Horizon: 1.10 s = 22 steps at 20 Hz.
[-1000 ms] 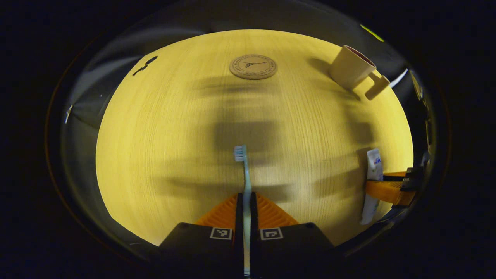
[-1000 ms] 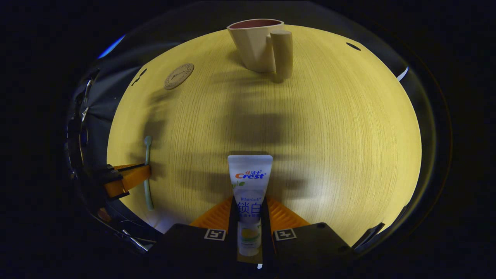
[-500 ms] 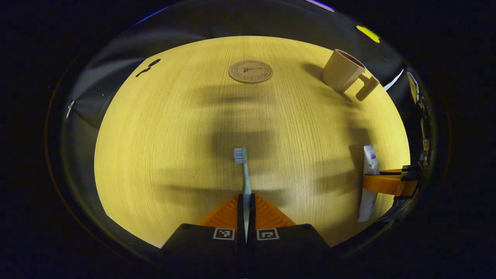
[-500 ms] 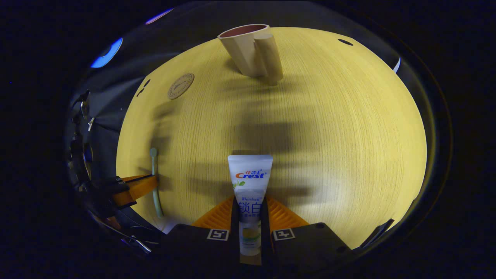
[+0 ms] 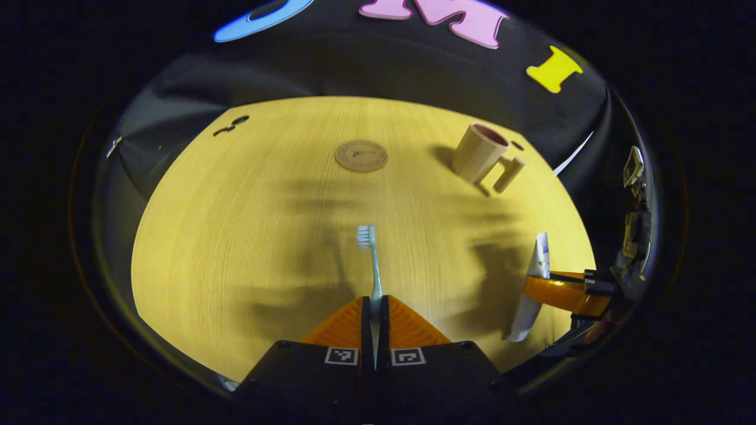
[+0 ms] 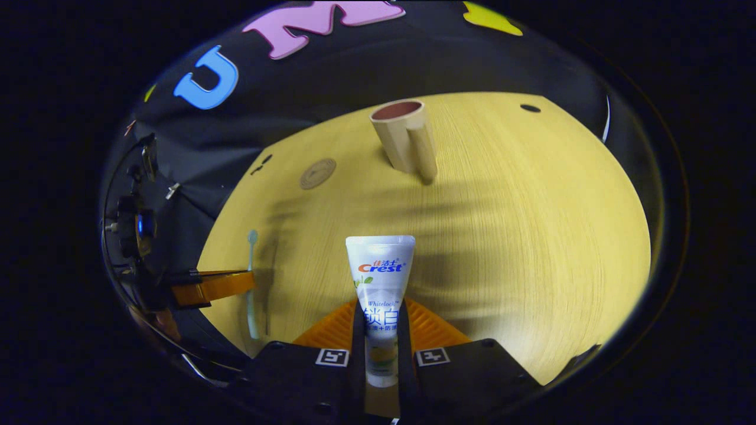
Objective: Put the toothbrush and toothpaste on the desktop into the cup, then pick up the cup and place it on the coaster on the desktop.
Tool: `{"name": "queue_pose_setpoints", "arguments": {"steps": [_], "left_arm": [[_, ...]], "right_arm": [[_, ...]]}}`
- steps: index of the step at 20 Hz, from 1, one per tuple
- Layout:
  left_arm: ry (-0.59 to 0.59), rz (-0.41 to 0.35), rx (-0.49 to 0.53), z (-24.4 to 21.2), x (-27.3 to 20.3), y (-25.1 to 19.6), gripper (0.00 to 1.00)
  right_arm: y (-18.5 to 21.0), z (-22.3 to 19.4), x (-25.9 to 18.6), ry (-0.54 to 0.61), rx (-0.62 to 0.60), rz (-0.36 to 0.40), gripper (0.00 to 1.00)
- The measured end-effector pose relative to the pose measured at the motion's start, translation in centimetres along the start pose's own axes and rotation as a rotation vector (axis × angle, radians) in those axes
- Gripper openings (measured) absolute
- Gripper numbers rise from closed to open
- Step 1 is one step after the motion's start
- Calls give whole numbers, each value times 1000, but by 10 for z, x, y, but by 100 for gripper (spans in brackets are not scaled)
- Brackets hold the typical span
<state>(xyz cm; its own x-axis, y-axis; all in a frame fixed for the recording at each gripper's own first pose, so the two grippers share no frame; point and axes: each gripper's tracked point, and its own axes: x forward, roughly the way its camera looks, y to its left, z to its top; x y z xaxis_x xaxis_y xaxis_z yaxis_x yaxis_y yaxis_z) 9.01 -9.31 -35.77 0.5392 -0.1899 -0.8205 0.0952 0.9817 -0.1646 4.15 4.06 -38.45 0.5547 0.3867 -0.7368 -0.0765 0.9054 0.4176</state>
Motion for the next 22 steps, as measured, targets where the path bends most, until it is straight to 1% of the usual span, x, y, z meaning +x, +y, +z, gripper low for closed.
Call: {"name": "queue_pose_setpoints", "arguments": {"steps": [3, 5, 9, 11, 13, 17, 20, 22], "left_arm": [[-168, -55, 45, 25, -20, -22, 6], [-260, -83, 52, 40, -33, -39, 6], [-385, -127, 27, 73, -63, -66, 6], [-441, -143, 13, 92, -80, -75, 6], [-478, -164, -13, 104, -90, -83, 6], [-498, -165, -16, 109, -100, -89, 6], [-510, -164, -20, 107, -101, -89, 6], [-523, -167, -33, 109, -99, -90, 6]], "right_arm": [[6, 19, -22, -115, -27, 42, 26], [7, 35, -41, -199, -48, 61, 26], [11, 66, -94, -336, -112, 74, 26], [5, 87, -121, -389, -99, 90, 26], [-1, 110, -135, -445, -75, 106, 26], [2, 189, -128, -546, -61, 137, 26], [-8, 244, -114, -608, -7, 164, 26], [-20, 271, -95, -631, 25, 166, 26]]}}
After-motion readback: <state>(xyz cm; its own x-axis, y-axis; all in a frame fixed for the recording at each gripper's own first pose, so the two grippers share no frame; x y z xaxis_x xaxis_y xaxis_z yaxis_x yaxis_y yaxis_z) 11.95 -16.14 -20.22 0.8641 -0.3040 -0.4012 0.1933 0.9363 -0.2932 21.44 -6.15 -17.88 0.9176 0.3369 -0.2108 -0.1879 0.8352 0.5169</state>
